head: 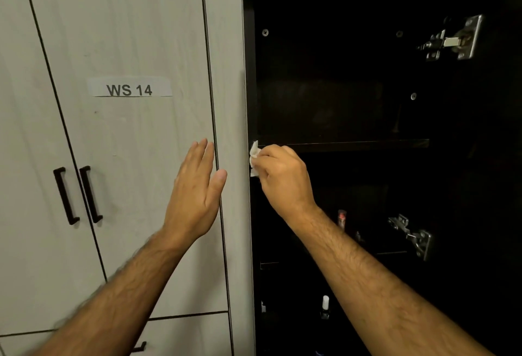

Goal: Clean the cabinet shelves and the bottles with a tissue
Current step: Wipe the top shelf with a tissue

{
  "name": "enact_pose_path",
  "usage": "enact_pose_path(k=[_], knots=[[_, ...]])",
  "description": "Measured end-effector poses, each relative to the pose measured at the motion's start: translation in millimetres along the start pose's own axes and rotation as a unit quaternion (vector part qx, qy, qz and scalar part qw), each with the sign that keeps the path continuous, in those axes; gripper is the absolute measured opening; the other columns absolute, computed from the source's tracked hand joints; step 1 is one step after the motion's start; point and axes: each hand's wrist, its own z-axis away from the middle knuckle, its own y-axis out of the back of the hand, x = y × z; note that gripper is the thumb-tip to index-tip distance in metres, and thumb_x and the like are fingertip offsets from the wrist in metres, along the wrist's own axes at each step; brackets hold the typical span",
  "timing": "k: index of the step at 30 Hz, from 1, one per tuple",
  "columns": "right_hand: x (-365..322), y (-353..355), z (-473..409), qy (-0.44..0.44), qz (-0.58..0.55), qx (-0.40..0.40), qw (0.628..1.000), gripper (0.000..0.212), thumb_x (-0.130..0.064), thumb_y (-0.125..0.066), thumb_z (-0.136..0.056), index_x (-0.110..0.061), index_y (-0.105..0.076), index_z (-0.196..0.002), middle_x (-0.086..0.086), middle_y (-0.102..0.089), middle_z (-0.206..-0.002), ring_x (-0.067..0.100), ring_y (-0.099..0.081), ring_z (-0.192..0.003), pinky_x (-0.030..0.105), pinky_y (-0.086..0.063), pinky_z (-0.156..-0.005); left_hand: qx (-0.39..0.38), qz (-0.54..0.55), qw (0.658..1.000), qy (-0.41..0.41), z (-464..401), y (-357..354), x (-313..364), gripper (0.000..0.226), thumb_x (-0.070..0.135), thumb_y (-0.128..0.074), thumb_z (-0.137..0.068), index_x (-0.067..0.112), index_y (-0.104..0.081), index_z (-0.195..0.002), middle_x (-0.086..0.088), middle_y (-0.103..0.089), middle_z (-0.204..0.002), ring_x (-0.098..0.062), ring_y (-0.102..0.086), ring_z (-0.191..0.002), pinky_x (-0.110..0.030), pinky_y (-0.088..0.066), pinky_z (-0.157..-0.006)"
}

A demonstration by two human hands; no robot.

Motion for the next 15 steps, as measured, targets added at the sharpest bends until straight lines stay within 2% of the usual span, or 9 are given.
enact_pose_path(k=[4, 6, 9, 12, 15], knots=[[-22, 3, 15, -0.104, -0.095, -0.011, 0.99, 0.008, -0.01, -0.074, -0.084, -0.012, -0.074, -0.091, -0.004, -0.066, -0.092, 0.007, -0.06, -0.087, 0.016, -0.05, -0.076, -0.03, -0.001, 0.999, 0.012, 11, 0, -12, 0.075, 0.065, -0.019, -0.092, 0.022, -0.02, -0.153, 0.004, -0.017, -0.161, -0.008, -0.009, -0.148, -0.03, -0.011, -0.119], [-32, 2, 21, -0.178, -0.151, -0.016, 0.972, 0.009, -0.011, -0.073, -0.084, -0.014, -0.073, -0.092, -0.008, -0.064, -0.093, 0.002, -0.06, -0.085, 0.012, -0.05, -0.076, -0.046, -0.013, 0.999, 0.013, 18, 3, -19, 0.073, 0.063, -0.032, -0.092, 0.023, -0.023, -0.152, 0.004, -0.021, -0.16, -0.012, -0.015, -0.147, -0.037, -0.018, -0.119], [-45, -2, 34, -0.267, -0.212, -0.043, 0.939, 0.01, -0.012, -0.074, -0.084, -0.018, -0.073, -0.092, -0.012, -0.064, -0.089, 0.0, -0.061, -0.081, 0.01, -0.049, -0.071, -0.065, -0.013, 0.998, -0.009, 33, 9, -30, 0.067, 0.05, -0.055, -0.092, 0.021, -0.034, -0.148, 0.001, -0.037, -0.152, -0.016, -0.032, -0.141, -0.043, -0.026, -0.117], [-57, -15, 51, -0.319, -0.259, -0.091, 0.907, 0.012, -0.013, -0.075, -0.083, -0.02, -0.073, -0.092, -0.01, -0.068, -0.083, 0.002, -0.064, -0.077, 0.013, -0.052, -0.069, -0.088, -0.015, 0.996, -0.026, 55, 14, -44, 0.065, 0.045, -0.063, -0.088, 0.023, -0.04, -0.145, 0.003, -0.049, -0.143, -0.014, -0.044, -0.132, -0.042, -0.023, -0.118], [-71, -31, 69, -0.349, -0.294, -0.13, 0.88, 0.015, -0.011, -0.075, -0.082, -0.018, -0.073, -0.095, -0.006, -0.071, -0.085, 0.006, -0.067, -0.08, 0.022, -0.057, -0.075, -0.104, -0.015, 0.994, -0.013, 77, 18, -59, 0.06, 0.042, -0.065, -0.087, 0.026, -0.045, -0.142, 0.007, -0.056, -0.136, -0.011, -0.048, -0.127, -0.038, -0.016, -0.118]])
